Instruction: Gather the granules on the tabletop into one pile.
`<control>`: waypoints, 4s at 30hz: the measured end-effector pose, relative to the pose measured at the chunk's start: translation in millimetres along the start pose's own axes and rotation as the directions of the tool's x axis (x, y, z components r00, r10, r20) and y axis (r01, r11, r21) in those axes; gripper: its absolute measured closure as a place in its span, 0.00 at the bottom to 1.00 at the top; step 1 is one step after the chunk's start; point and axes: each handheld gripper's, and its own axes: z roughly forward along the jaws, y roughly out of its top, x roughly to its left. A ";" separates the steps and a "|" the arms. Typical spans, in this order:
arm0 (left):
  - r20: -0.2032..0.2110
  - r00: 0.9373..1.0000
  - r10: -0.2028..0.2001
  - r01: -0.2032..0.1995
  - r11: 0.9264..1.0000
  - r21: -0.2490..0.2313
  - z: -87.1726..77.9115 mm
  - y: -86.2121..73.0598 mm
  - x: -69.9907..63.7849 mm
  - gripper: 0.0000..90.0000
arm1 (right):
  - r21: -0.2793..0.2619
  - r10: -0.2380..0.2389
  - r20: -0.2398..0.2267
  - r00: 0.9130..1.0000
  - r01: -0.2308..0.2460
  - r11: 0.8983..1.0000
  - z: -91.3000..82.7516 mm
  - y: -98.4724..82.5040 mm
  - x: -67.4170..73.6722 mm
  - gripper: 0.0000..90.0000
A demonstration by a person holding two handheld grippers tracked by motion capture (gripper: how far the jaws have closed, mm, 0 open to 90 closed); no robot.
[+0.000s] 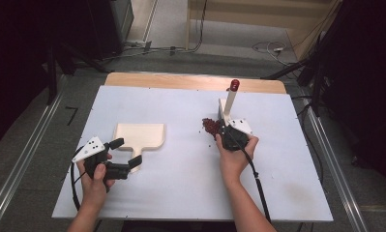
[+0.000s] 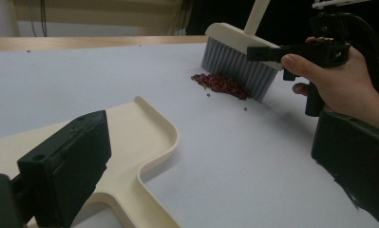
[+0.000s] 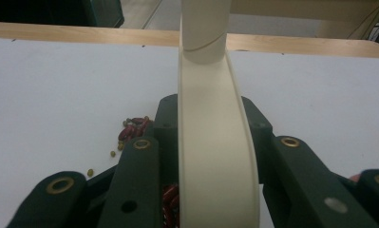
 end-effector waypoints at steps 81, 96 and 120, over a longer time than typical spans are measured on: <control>-0.003 1.000 0.006 -0.005 1.000 0.017 2.9 -1.7 -0.2 0.00 | -0.070 -0.275 -0.545 0.792 0.284 0.956 2.6 10.0 -56.4 0.73; -0.005 1.000 0.009 -0.009 1.000 0.020 3.3 -1.8 -0.2 0.00 | -0.112 -0.253 -0.563 0.787 0.231 0.966 -21.0 22.7 -66.0 0.73; -0.015 0.999 0.031 -0.031 0.999 0.020 3.9 -1.6 -4.6 0.00 | -0.064 -0.131 -0.466 0.875 0.114 0.991 -79.1 1.3 -141.9 0.73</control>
